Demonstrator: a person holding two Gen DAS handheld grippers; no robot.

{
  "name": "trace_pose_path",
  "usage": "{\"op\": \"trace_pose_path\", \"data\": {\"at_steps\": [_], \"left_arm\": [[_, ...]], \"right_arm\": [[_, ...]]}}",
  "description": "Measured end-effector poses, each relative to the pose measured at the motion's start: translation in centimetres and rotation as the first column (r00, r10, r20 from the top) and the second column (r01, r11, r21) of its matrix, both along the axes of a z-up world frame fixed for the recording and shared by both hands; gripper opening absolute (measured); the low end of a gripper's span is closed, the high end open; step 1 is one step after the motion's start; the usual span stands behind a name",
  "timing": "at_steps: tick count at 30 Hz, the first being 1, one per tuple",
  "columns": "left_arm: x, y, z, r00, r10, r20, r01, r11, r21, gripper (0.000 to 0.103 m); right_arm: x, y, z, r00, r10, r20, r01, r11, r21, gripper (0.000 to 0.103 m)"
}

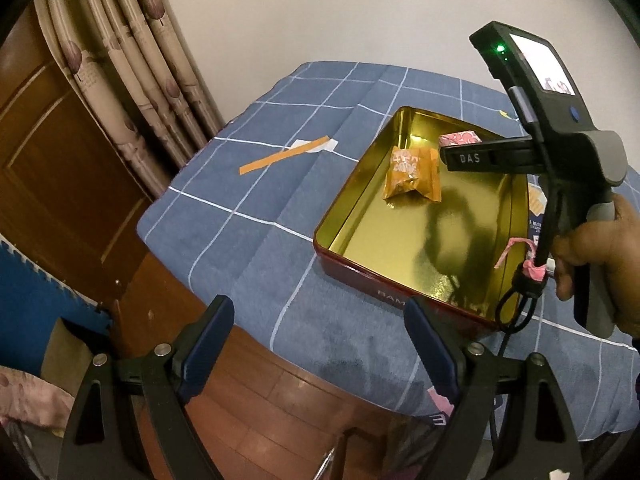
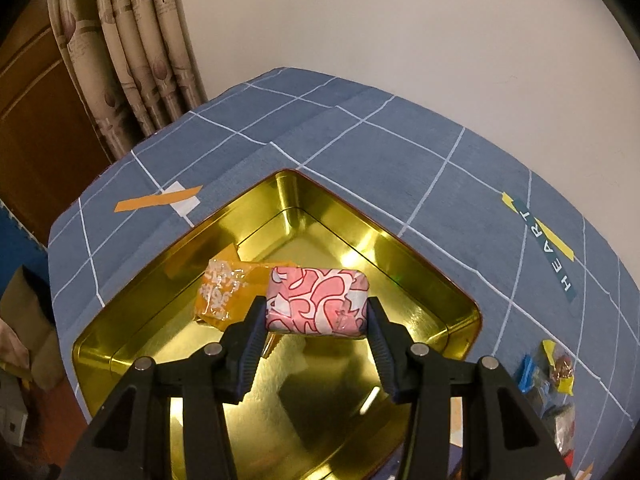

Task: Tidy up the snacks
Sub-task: 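Carry the pink wrapped cake into the tin and release with right gripper, then grasp the red bar packet with the right gripper and lift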

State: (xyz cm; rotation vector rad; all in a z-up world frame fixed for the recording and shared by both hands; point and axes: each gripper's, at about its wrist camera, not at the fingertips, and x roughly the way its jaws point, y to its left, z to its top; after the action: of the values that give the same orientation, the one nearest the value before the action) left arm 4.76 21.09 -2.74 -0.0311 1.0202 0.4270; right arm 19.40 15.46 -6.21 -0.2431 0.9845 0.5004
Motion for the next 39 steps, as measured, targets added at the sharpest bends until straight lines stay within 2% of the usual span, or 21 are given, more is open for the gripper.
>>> {"op": "trace_pose_path", "data": {"at_steps": [19, 28, 31, 35, 37, 39], "left_arm": [[0.2, 0.5, -0.6, 0.999, 0.016, -0.037, -0.017, 1.0, -0.011, 0.085], [0.4, 0.7, -0.8, 0.999, 0.025, -0.043, -0.025, 1.0, -0.008, 0.085], [0.4, 0.8, -0.7, 0.999, 0.028, -0.041, -0.028, 1.0, -0.003, 0.085], [0.3, 0.4, -0.6, 0.999, 0.026, -0.038, -0.026, 1.0, 0.006, 0.085], [0.2, 0.1, -0.5, 0.999, 0.023, -0.034, -0.022, 1.0, 0.019, 0.085], [0.1, -0.2, -0.4, 0.999, 0.019, -0.028, -0.018, 0.999, 0.037, 0.085]], "right_arm": [[0.9, -0.1, -0.8, 0.999, -0.033, -0.016, 0.034, 0.999, 0.02, 0.05], [0.7, -0.4, 0.3, 0.999, -0.035, 0.008, 0.034, 0.998, 0.053, 0.051], [-0.2, -2.1, 2.1, 0.998, -0.053, 0.041, 0.048, 0.992, 0.113, 0.051], [-3.1, -7.4, 5.1, 0.989, -0.115, 0.088, 0.093, 0.971, 0.219, 0.051], [-4.9, -10.4, 5.9, 0.984, -0.145, 0.108, 0.115, 0.963, 0.243, 0.051], [-7.3, -14.3, 6.3, 0.97, -0.198, 0.141, 0.163, 0.96, 0.227, 0.052]]}}
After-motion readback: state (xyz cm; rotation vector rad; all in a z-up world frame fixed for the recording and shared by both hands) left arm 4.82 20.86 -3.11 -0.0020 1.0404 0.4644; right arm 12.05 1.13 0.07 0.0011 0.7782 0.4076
